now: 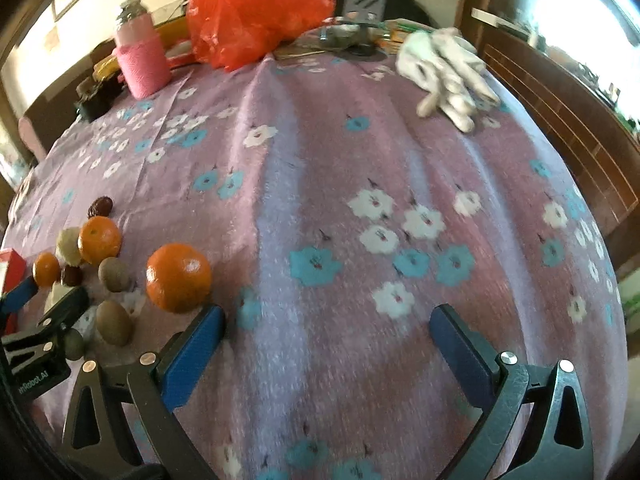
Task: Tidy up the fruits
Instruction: 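Move the left tool toward a mandarin while the right tool approaches another mandarin, then close the left tool on its mandarin while the right tool grasps the other mandarin, then carry the mandarin in the left tool over the white tray while the right tool carries its mandarin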
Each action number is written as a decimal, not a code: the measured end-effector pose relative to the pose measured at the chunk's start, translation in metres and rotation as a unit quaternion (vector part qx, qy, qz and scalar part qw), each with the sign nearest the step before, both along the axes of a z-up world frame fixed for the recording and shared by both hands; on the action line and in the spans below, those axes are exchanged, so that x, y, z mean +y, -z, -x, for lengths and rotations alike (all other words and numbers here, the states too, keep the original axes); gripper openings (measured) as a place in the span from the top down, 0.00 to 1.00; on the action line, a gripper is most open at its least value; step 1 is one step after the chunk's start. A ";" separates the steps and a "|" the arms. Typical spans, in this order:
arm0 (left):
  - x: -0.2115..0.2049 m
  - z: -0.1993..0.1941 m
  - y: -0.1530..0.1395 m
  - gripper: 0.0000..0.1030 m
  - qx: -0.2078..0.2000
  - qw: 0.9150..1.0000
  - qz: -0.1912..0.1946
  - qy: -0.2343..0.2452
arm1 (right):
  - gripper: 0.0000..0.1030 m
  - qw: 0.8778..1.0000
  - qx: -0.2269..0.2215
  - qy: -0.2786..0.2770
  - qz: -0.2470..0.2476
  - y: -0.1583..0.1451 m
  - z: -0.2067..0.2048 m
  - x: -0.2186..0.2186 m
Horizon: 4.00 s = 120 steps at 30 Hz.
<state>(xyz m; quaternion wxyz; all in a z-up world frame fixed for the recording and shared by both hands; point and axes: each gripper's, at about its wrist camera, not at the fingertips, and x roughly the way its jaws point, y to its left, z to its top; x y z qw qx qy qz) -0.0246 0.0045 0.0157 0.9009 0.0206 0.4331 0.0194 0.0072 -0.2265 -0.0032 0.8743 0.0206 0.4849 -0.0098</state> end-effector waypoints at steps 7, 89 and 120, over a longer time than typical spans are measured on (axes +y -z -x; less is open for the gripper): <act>0.021 0.037 -0.037 0.00 -0.050 0.999 -0.010 -0.012 | 0.00 0.996 -0.081 -0.021 -0.031 -0.038 0.037 0.009; 0.071 0.103 -0.049 0.69 -0.041 0.991 0.111 0.054 | 0.67 0.980 -0.082 -0.164 -0.076 -0.046 0.063 0.084; 0.095 0.124 -0.067 0.69 -0.093 0.992 0.077 0.033 | 0.65 0.986 -0.086 -0.119 -0.084 -0.057 0.039 0.095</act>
